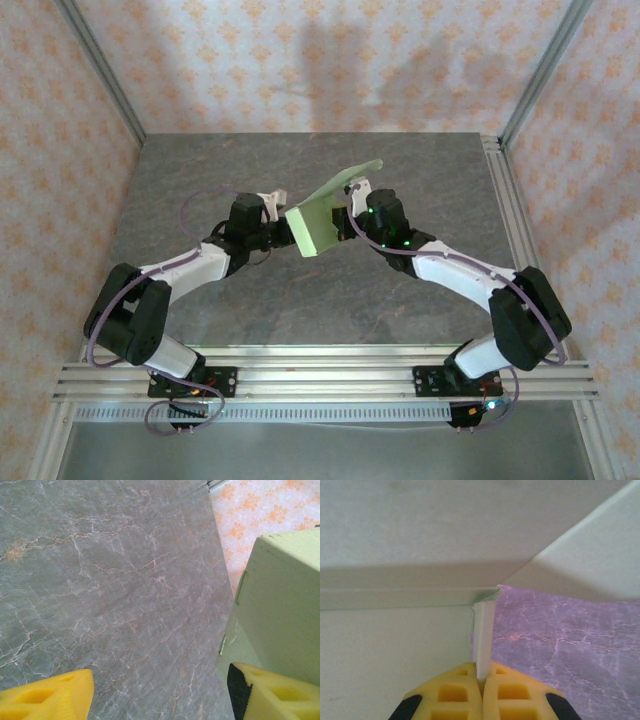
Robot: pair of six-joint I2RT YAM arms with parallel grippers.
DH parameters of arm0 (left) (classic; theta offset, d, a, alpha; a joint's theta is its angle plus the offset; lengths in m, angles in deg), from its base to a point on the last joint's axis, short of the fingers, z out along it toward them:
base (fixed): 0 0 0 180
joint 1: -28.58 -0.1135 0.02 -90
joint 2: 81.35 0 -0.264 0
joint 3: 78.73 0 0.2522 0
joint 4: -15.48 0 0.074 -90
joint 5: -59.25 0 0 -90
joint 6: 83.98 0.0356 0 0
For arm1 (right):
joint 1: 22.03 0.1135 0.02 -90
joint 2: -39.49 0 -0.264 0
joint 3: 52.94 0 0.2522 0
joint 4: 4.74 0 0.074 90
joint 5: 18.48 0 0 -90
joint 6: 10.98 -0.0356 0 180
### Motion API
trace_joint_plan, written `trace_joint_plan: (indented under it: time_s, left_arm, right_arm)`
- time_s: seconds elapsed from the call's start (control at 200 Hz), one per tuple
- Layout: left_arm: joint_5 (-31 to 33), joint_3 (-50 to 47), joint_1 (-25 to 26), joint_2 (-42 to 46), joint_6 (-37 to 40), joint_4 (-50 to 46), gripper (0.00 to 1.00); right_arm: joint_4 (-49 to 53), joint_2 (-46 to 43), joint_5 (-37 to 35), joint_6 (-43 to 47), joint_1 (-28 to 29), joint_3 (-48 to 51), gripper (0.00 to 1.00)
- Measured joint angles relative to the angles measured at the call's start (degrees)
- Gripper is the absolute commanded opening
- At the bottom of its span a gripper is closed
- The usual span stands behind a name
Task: Fold the paper box
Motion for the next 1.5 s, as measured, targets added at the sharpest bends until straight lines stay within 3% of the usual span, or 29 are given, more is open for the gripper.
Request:
trace_joint_plan:
  time_s: [0.305, 0.551, 0.631, 0.816, 1.041, 1.116, 1.296, 1.502]
  left_arm:
    - [4.6, 0.7, -0.8, -0.4, 1.1, -2.7, 0.86]
    - [14.6, -4.3, -9.7, 3.9, -0.5, -7.6, 0.94]
    - [17.2, -6.1, -10.4, 7.2, -0.2, -10.3, 0.95]
    - [20.8, -7.6, -7.9, 14.2, 1.9, -14.8, 0.97]
    - [24.1, -7.8, 1.2, 15.8, 2.6, -19.8, 0.97]
    - [24.3, -8.1, 3.0, 15.5, 1.8, -20.0, 0.97]
    - [25.1, -8.1, 4.0, 13.1, 1.1, -20.0, 0.98]
    - [25.1, -7.0, 4.4, 10.6, 1.4, -20.1, 0.98]
  right_arm:
    - [0.8, -1.3, -4.9, 0.2, 0.4, 0.0, 0.01]
    - [5.4, -1.8, -12.6, -1.0, -1.4, 1.8, 0.01]
    - [8.0, -1.7, -15.5, -1.9, -1.5, 2.5, 0.01]
    - [13.7, 0.9, -22.9, -5.5, -0.5, 2.7, 0.01]
    - [21.9, 9.5, -26.9, -12.5, 0.5, 1.5, 0.02]
    - [24.4, 11.7, -27.7, -14.6, 0.5, 0.3, 0.07]
    - [25.8, 11.6, -27.6, -16.6, 0.5, -1.0, 0.3]
    - [26.0, 7.2, -24.5, -17.0, -0.7, -0.7, 0.39]
